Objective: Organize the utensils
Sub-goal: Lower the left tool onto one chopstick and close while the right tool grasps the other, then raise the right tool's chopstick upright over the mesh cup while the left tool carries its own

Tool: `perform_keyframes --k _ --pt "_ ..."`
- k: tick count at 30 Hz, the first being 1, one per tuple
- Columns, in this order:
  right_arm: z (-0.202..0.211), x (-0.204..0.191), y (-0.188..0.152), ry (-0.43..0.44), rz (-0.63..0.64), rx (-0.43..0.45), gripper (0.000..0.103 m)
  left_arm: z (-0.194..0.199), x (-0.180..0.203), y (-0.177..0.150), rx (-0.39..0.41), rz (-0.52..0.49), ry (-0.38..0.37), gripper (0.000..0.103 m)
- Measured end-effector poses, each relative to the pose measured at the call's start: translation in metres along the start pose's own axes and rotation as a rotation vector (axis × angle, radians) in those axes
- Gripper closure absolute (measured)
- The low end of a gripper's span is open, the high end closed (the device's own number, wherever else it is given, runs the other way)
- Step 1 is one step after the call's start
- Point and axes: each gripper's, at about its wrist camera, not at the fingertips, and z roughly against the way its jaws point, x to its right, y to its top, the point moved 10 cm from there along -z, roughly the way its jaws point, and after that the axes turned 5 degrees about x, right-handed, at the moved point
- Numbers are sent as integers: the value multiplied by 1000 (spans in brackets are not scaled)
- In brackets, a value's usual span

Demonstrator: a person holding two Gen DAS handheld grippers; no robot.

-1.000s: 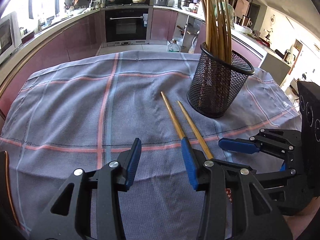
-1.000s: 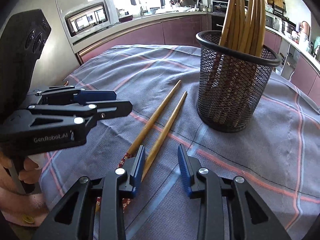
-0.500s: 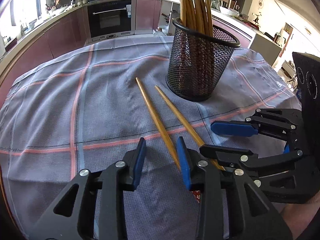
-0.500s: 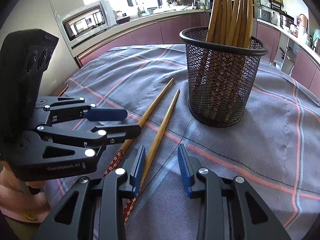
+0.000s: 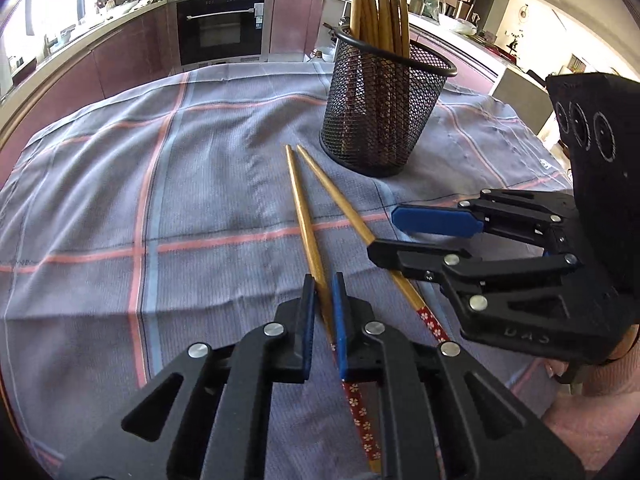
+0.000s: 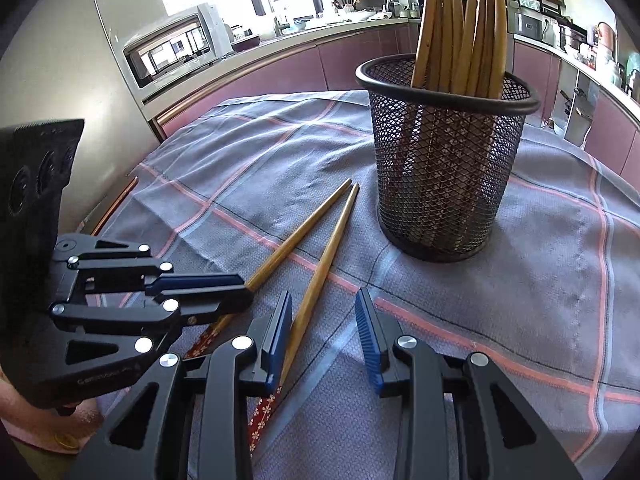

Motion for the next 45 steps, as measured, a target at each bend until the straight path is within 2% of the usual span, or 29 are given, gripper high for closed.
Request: perform_keyframes --k 2,5,7,11,20,24,27,37,45 --pt "-1 -1 1 0 1 0 72 0 -1 -1 0 2 3 82" --pt "-3 -1 3 0 0 0 74 -2 -3 5 13 -27 45 80" --pt "-4 -1 4 -4 1 -1 76 -5 -2 8 10 -36 45 79" --pt "-9 2 9 -6 -15 -1 82 -12 -6 14 11 -43 55 82" --pt "-18 2 15 -23 -12 0 85 -18 -11 22 14 -25 54 91" --pt "-19 3 17 -22 -26 3 94 -19 -11 23 13 -10 52 92" --pt "-20 4 17 -19 -39 8 96 -20 -9 23 13 -2 47 92" --pt "-9 5 19 21 -80 32 97 -14 -12 24 27 44 36 94" --pt "6 -5 28 72 -90 75 98 5 -9 32 72 46 25 95"
